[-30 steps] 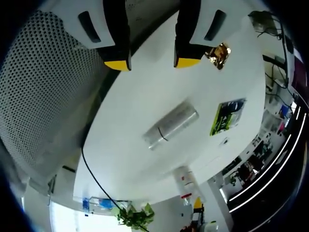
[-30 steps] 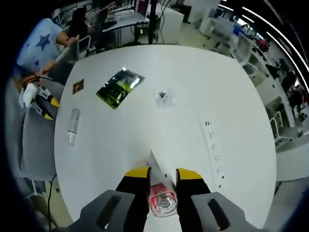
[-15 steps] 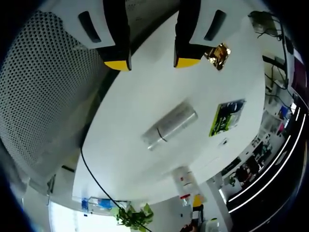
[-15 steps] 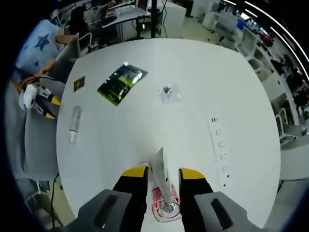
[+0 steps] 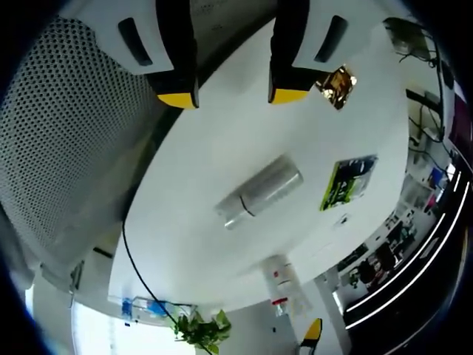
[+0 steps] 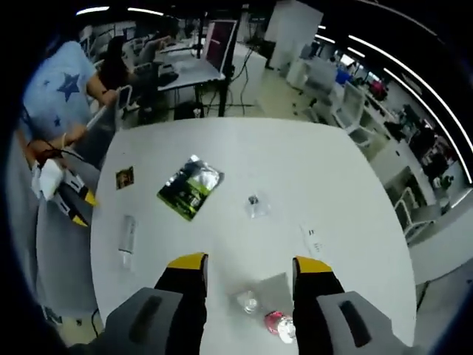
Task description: Arrange the skincare products in the storage area until every visible bottle or jar stands upright without overlapping.
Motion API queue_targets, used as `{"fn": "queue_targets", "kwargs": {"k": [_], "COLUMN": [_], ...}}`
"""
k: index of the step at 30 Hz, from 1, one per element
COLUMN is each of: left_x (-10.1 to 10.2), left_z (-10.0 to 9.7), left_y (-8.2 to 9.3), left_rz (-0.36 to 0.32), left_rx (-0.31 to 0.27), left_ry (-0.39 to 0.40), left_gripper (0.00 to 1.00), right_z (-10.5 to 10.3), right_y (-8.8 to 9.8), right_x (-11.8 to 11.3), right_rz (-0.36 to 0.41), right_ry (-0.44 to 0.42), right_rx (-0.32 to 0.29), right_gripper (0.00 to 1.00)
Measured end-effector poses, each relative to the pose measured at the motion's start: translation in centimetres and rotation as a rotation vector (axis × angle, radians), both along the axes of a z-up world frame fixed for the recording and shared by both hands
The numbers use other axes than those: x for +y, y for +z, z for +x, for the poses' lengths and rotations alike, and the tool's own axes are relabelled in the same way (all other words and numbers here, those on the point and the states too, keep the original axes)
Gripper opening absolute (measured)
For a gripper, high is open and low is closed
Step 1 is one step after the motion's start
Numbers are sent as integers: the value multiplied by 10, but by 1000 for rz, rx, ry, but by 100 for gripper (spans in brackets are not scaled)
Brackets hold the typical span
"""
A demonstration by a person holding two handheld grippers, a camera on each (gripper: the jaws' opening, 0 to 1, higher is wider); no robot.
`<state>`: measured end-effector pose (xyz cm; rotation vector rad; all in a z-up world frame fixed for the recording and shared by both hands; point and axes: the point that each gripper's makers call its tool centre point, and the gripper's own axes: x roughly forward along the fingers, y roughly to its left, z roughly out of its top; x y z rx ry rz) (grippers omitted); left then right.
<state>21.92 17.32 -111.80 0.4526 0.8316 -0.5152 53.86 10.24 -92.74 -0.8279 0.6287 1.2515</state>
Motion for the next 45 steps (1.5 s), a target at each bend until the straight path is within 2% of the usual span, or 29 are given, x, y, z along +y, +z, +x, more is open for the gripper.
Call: {"fn": "queue_targets", "kwargs": {"k": [3, 7, 10, 13, 15, 17, 18, 21, 24, 25, 26, 32, 35, 39, 42, 45], "left_x": [-1, -1, 0, -1, 0, 0, 0, -3, -4, -1, 0, 3, 4, 4, 4, 6], "left_z": [1, 1, 1, -1, 0, -1, -2, -6, -8, -8, -7, -5, -4, -5, -6, -7], "left_y": [2, 3, 2, 1, 1, -1, -1, -9, -10, -10, -9, -8, -6, -7, -9, -12], "left_rz": [-6, 3, -5, 2, -1, -5, -5, -2, -13, 2, 6, 11, 15, 16, 18, 27], "left_rx": [-14, -21, -11, -7, -3, 7, 13, 59, 70, 69, 65, 55, 38, 51, 58, 75], "left_ry": [-1, -13, -2, -16, -7, -5, -6, -22, -17, -15, -14, 1, 2, 10, 8, 16], "left_gripper": [33, 31, 32, 31, 32, 32, 32, 31, 33, 33, 32, 34, 33, 35, 34, 34], "right_z": [-42, -98, -142, -166, -180, -189, -192, -198, -204, -206, -207, -214, -216, -219, -221, -221], "right_y": [-5, -32, -64, -89, -113, -129, -135, -149, -165, -168, -173, -195, -201, -209, -209, -214], "right_x": [12, 12, 6, -3, -13, -20, -21, -25, -23, -23, -23, -21, -16, -11, -5, -4], "right_rz": [83, 87, 97, 88, 76, 89, 91, 105, 127, 133, 134, 124, 131, 93, 92, 51], "right_ry": [-1, 4, -27, -64, -84, -163, -153, -201, -222, -221, -206, -153, -119, -75, -38, 11], "right_rx": [45, 89, 170, 213, 245, 284, 282, 297, 327, 319, 299, 296, 298, 278, 263, 230], "right_gripper": [43, 43, 44, 44, 43, 42, 42, 42, 43, 44, 44, 43, 42, 41, 39, 38]}}
